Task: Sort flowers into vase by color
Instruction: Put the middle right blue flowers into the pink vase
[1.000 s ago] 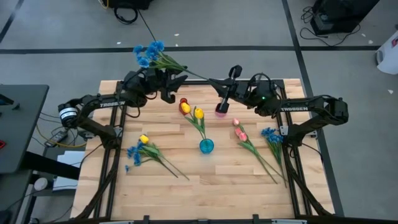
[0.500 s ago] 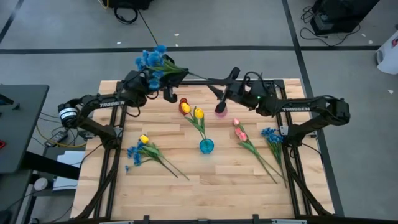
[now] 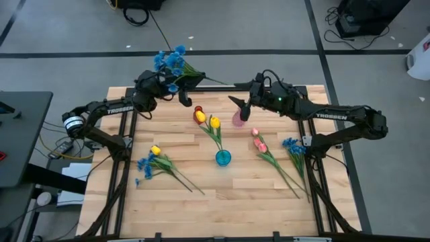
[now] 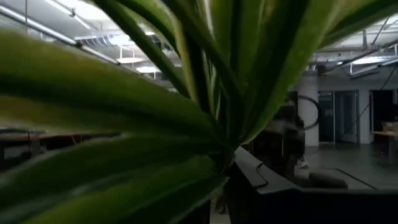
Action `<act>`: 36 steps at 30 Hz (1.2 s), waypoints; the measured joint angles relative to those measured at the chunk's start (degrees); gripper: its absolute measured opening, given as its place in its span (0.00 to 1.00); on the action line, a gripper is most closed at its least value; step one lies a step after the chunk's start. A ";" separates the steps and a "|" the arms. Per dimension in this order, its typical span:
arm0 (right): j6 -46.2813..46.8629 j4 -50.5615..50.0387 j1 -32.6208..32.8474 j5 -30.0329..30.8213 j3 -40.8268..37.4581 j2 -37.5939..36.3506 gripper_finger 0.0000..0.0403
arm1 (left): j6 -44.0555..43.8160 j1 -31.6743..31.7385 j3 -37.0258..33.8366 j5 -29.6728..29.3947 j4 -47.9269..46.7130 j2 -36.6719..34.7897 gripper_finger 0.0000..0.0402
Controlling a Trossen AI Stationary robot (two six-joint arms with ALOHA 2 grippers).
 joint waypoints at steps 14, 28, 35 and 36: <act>-10.98 -18.56 0.69 0.06 23.81 15.97 0.48 | 2.81 -0.15 6.00 3.60 -18.85 -0.02 0.08; -11.14 -18.93 1.13 1.52 28.89 20.55 0.10 | 6.26 -0.15 6.16 4.65 -23.95 -0.02 0.08; -8.42 -18.92 1.04 2.60 28.89 20.35 0.08 | 6.78 -0.15 6.16 4.54 -23.84 -0.02 0.16; -7.89 -18.89 1.00 3.03 28.89 20.35 0.08 | 7.18 -0.10 6.16 4.54 -24.17 -0.02 0.18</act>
